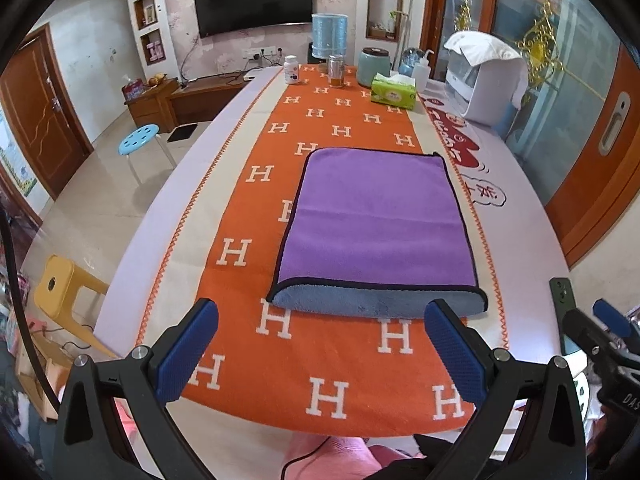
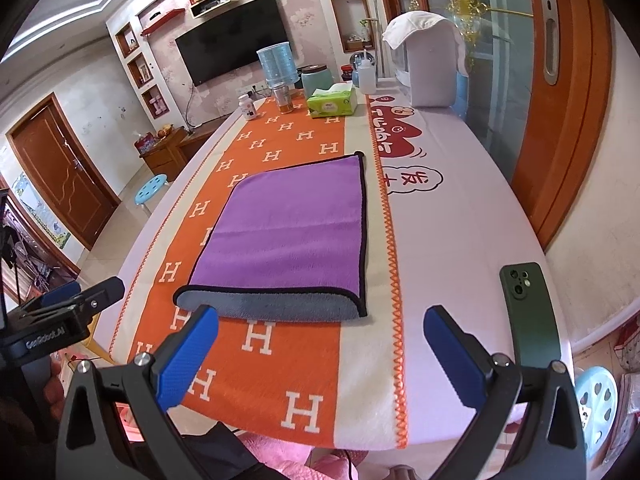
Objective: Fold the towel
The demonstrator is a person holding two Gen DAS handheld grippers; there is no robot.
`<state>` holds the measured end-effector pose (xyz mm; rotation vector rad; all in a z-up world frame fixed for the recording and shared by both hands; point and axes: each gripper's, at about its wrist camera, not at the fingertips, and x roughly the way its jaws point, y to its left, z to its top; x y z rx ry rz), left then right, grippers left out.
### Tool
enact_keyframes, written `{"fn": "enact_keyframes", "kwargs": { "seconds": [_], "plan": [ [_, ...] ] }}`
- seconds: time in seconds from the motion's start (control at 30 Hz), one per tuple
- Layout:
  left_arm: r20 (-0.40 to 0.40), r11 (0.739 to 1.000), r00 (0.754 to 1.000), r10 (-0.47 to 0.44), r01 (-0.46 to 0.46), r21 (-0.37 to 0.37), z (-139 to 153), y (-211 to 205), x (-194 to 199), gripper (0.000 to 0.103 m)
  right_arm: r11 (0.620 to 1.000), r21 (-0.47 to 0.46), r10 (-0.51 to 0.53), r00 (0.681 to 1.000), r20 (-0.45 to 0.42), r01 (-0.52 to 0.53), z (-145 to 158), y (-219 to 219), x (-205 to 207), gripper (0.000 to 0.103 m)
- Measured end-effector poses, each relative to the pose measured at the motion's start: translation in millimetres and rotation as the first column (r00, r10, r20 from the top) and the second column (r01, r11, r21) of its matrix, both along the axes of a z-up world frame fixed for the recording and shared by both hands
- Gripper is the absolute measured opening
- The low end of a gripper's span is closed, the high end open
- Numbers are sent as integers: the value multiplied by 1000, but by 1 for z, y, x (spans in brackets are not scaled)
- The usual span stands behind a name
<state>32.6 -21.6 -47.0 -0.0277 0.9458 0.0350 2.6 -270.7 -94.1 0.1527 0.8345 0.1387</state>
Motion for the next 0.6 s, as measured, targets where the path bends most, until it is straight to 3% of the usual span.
{"fn": "enact_keyframes", "kwargs": {
  "seconds": [0.3, 0.6],
  "plan": [
    [-87, 999, 995, -51, 52, 8, -28, 10, 36, 102, 991, -123, 53, 998, 19, -51, -16, 6, 21, 102],
    [-169, 992, 978, -121, 124, 9, -66, 25, 71, 102, 962, -207, 182, 983, 6, -177, -44, 24, 40, 98]
  ]
}}
